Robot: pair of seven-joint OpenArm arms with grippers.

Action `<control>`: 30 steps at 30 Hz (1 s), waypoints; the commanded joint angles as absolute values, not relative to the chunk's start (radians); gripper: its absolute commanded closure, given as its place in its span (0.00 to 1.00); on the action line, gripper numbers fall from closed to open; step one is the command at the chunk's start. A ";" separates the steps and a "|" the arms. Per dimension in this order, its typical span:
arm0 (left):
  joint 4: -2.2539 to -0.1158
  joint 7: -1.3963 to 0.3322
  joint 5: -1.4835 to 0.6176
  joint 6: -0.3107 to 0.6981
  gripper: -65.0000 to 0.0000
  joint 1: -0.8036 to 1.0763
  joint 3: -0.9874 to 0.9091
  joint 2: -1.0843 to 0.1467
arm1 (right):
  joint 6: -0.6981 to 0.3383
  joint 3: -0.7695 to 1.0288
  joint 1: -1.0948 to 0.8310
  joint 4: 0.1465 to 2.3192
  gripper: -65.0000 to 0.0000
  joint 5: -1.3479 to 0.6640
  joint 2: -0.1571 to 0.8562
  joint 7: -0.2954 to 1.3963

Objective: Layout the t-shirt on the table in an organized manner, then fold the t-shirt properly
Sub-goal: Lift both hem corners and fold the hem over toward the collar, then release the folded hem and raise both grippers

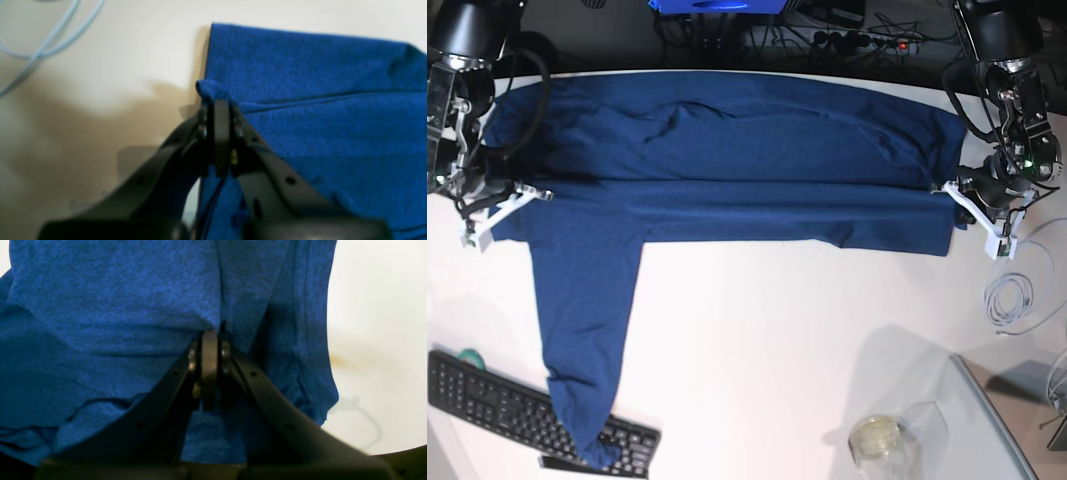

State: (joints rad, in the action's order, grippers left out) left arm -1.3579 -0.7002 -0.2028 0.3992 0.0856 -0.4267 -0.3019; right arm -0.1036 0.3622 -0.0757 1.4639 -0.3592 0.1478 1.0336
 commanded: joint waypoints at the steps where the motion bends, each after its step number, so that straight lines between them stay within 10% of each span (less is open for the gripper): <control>1: -1.380 -0.685 -0.208 0.400 1.00 0.079 -0.433 -0.318 | -0.099 0.366 -0.062 1.475 1.00 -0.364 0.159 1.024; 20: -1.380 -0.685 -0.197 0.400 1.00 0.105 -0.430 -0.308 | -0.045 0.367 -0.062 1.429 0.97 -0.366 0.159 1.021; 30: -1.451 -0.685 -0.197 0.398 0.93 0.140 -0.435 -0.312 | 0.004 0.369 -0.097 1.531 0.46 -0.371 0.143 1.021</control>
